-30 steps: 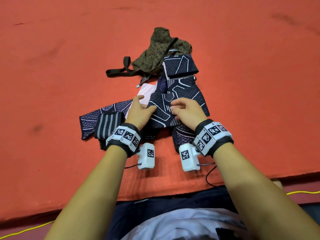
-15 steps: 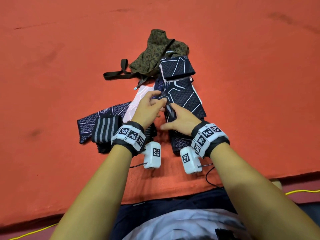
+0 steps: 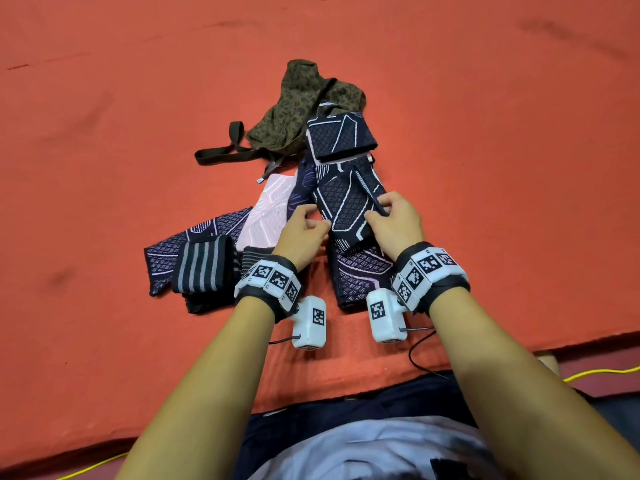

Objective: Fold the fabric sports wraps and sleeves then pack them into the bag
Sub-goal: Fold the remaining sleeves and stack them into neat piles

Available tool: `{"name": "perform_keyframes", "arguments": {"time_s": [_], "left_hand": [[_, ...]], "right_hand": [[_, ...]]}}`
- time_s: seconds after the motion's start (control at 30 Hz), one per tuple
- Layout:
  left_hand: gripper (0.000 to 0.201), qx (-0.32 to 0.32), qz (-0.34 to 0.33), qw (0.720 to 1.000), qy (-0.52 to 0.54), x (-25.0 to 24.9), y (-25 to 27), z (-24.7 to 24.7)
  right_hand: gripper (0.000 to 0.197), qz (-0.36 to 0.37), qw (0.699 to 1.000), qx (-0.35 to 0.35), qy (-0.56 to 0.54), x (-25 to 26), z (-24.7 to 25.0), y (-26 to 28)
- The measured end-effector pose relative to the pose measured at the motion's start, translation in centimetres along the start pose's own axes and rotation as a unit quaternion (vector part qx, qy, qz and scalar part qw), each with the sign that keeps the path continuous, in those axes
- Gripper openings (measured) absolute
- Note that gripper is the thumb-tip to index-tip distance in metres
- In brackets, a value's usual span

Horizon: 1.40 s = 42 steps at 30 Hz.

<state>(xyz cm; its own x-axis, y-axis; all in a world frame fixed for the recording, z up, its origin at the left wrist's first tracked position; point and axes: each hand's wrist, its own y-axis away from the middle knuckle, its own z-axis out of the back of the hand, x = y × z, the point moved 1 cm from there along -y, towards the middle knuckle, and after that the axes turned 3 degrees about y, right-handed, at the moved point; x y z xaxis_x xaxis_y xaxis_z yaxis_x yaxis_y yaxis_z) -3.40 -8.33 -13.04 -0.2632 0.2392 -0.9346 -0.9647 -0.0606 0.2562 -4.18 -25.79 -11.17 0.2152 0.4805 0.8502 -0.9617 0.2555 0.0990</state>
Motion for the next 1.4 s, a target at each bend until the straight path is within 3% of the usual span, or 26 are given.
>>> {"name": "perform_keyframes", "arguments": {"time_s": [0.03, 0.17, 0.37, 0.6, 0.8, 0.9, 1.03, 1.17, 1.4], "left_hand": [[0.047, -0.003, -0.005, 1.000, -0.008, 0.0, -0.1, -0.1], [0.048, -0.006, -0.021, 1.000, -0.022, -0.3, -0.2, -0.2], [0.055, -0.010, -0.051, 0.998, -0.035, -1.4, -0.2, -0.6], [0.059, 0.003, -0.046, 0.999, -0.022, -2.3, -0.1, -1.3], [0.058, -0.008, -0.037, 0.999, 0.026, -2.8, 0.5, -1.0], [0.067, -0.009, -0.033, 0.999, 0.037, -2.8, 0.8, -0.9], [0.064, 0.003, -0.049, 0.999, 0.023, -2.3, 1.1, -0.7], [0.060, 0.015, -0.066, 0.997, 0.024, -1.9, 1.2, -0.4], [0.056, 0.045, -0.063, 0.996, 0.042, -2.2, 1.7, -0.6]], "right_hand": [[0.003, 0.005, 1.000, -0.011, 0.014, 0.0, 0.2, -0.1], [0.017, 0.003, 0.996, -0.046, 0.070, -0.1, 1.0, -0.5], [0.020, -0.023, 0.997, -0.059, 0.048, -0.3, 1.5, -0.7], [0.005, -0.046, 0.998, -0.042, 0.021, -0.1, 1.9, -0.6], [0.024, -0.032, 0.999, 0.006, -0.034, 0.5, 1.9, -0.1], [0.030, -0.028, 0.998, 0.032, -0.042, 0.5, 1.7, 0.1], [0.036, -0.017, 0.998, 0.033, -0.041, 0.7, 1.7, 0.7], [0.056, -0.005, 0.999, 0.032, -0.038, 0.9, 2.0, 1.3], [0.054, 0.012, 0.998, 0.057, -0.032, 1.6, 2.4, 2.1]]}}
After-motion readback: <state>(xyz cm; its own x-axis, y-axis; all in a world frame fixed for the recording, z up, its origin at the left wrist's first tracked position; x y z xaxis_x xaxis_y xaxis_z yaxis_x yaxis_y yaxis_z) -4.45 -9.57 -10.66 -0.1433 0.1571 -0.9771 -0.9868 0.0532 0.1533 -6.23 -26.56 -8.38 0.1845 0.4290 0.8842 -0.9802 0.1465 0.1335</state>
